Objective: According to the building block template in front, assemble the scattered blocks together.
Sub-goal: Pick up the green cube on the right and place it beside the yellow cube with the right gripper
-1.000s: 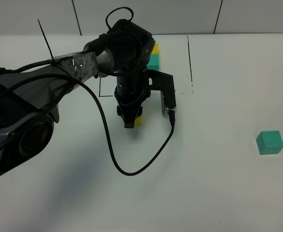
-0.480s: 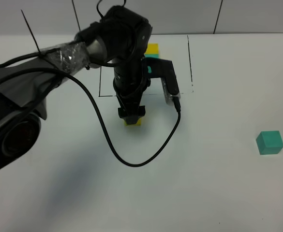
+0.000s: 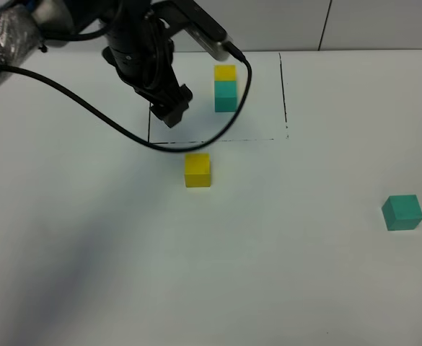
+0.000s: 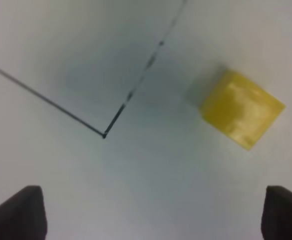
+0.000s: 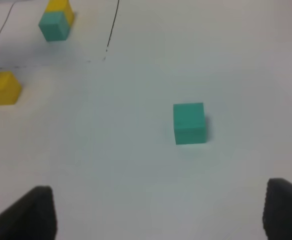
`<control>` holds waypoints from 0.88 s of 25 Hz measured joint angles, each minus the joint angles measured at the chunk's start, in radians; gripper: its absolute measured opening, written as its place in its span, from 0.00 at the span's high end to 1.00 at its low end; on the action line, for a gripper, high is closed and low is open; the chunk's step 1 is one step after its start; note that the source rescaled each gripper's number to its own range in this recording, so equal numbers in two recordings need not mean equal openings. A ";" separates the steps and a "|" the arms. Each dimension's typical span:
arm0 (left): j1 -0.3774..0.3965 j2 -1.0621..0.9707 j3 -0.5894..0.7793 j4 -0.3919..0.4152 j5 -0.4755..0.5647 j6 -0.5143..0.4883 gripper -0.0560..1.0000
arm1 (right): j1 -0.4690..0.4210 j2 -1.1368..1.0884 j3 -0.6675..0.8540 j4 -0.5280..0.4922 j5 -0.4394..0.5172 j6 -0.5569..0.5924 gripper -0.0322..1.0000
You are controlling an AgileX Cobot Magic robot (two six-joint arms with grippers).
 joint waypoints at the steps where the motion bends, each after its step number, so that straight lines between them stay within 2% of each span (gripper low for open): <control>1: 0.022 -0.012 0.004 -0.001 0.002 -0.047 0.11 | 0.000 0.000 0.000 0.000 0.000 0.000 0.30; 4: 0.099 -0.037 0.010 -0.001 0.005 -0.165 0.11 | 0.000 0.000 0.000 0.000 0.000 0.000 0.30; 8: 0.222 -0.096 0.080 -0.001 0.005 -0.265 0.11 | 0.000 0.000 0.000 0.000 0.000 0.000 0.30; 12: 0.349 -0.237 0.264 0.002 -0.022 -0.302 0.11 | 0.000 0.000 0.000 0.000 0.000 0.000 0.30; 15: 0.432 -0.394 0.447 0.005 -0.151 -0.354 0.11 | 0.000 0.000 0.000 0.000 0.000 0.000 0.30; 19: 0.470 -0.640 0.677 0.005 -0.285 -0.379 0.11 | 0.000 0.000 0.000 0.000 0.000 0.000 0.30; 22: 0.467 -0.816 0.790 -0.002 -0.301 -0.402 0.11 | 0.000 0.000 0.000 0.000 0.000 0.000 0.30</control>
